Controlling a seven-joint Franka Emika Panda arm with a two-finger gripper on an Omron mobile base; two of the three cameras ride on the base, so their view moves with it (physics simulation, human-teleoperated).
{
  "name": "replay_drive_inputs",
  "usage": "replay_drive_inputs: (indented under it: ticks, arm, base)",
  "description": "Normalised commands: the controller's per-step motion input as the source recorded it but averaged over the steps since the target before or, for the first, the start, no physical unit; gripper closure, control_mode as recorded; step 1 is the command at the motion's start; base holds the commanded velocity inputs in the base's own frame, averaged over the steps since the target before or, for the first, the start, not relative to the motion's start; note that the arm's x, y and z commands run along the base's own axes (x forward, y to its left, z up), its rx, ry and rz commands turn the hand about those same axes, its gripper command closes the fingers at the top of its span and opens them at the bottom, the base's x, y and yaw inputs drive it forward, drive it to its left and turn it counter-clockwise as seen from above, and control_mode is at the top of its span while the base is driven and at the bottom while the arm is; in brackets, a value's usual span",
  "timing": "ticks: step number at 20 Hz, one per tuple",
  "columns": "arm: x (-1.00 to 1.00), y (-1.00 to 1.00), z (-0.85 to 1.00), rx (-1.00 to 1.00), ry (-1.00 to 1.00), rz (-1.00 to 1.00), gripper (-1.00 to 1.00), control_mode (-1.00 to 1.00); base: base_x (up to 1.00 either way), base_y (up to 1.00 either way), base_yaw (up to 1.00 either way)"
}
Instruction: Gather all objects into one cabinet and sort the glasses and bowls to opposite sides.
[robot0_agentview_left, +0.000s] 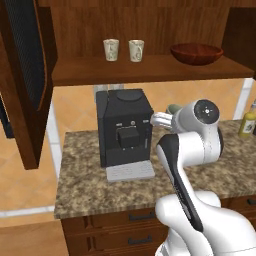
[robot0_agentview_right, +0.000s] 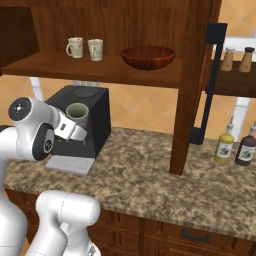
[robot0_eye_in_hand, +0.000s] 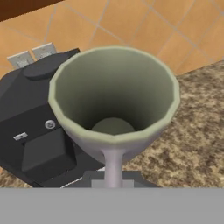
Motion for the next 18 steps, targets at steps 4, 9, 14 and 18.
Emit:
replay_drive_inputs:
  ticks: [4,9,14,18]
  arm:
    - [0.00,0.00,0.00,0.00,0.00,0.00,1.00,1.00]
    - [0.00,0.00,0.00,0.00,0.00,0.00,1.00,1.00]
    - [0.00,0.00,0.00,0.00,0.00,0.00,1.00,1.00]
    - [0.00,0.00,0.00,0.00,0.00,0.00,1.00,-1.00]
  base:
    - [0.00,0.00,0.00]
    - [0.00,0.00,0.00]
    - [0.00,0.00,0.00]
    - [0.00,0.00,0.00]
